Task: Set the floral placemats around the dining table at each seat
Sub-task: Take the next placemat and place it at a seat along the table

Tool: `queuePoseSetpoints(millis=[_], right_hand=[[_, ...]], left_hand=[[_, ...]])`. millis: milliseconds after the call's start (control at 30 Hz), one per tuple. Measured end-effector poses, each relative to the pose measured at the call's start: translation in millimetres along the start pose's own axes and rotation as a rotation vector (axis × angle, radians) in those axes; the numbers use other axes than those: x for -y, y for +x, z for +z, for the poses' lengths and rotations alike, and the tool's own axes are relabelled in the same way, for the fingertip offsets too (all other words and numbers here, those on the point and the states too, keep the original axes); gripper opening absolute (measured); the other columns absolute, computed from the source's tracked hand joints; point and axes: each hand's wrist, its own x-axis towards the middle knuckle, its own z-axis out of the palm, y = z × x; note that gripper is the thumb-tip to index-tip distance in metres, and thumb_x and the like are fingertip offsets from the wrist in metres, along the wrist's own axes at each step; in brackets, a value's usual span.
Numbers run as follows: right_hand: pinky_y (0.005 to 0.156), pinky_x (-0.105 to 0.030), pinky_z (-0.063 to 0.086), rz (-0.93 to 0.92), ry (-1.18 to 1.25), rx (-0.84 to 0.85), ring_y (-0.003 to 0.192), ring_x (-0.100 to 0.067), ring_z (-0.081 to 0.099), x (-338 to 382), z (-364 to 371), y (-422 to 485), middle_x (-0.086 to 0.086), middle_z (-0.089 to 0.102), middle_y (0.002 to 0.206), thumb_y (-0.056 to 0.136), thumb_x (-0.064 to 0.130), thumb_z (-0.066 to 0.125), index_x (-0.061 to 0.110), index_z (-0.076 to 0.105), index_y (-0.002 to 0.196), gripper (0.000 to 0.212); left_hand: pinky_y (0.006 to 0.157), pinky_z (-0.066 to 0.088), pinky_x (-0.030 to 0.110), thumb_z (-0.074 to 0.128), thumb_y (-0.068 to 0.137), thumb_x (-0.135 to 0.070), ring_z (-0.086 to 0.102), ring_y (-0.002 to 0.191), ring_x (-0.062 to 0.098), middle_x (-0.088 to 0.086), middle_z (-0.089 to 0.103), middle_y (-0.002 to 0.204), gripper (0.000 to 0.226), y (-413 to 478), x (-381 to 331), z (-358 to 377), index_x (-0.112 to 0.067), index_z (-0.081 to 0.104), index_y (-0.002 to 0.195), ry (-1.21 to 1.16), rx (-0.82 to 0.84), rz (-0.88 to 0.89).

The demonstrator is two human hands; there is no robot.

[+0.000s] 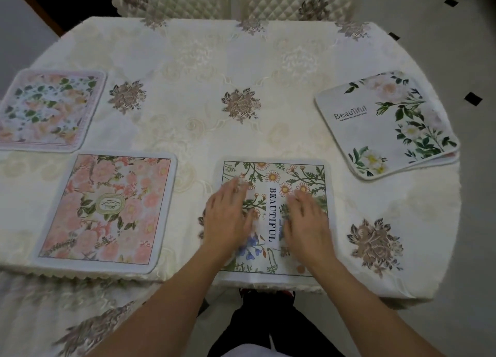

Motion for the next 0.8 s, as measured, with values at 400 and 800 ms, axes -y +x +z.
queuePoseSetpoints(millis=[400, 800], right_hand=[[0.124, -0.045, 0.011, -0.08, -0.07, 0.088, 0.154, -0.021, -0.004, -15, 31, 3, -0.01, 0.0, 0.167, 0.1, 0.056, 0.029, 0.006, 0.004, 0.158, 0.08], [0.125, -0.038, 0.005, -0.028, -0.07, 0.127, 0.154, -0.02, -0.006, -45, 13, -1, -0.007, -0.002, 0.167, 0.1, 0.06, 0.023, 0.012, -0.001, 0.158, 0.08]], left_hand=[[0.124, 0.01, 0.047, 0.026, 0.101, -0.052, -0.007, 0.153, 0.015, 0.0, -0.004, 0.167, 0.068, 1, 12, 37, -0.024, 0.001, 0.158, 0.12, 0.057, 0.16], [0.124, 0.011, 0.042, 0.021, 0.097, -0.063, -0.004, 0.153, 0.017, -0.002, -0.004, 0.166, 0.073, 1, 22, 24, -0.029, -0.001, 0.157, 0.07, 0.098, 0.111]])
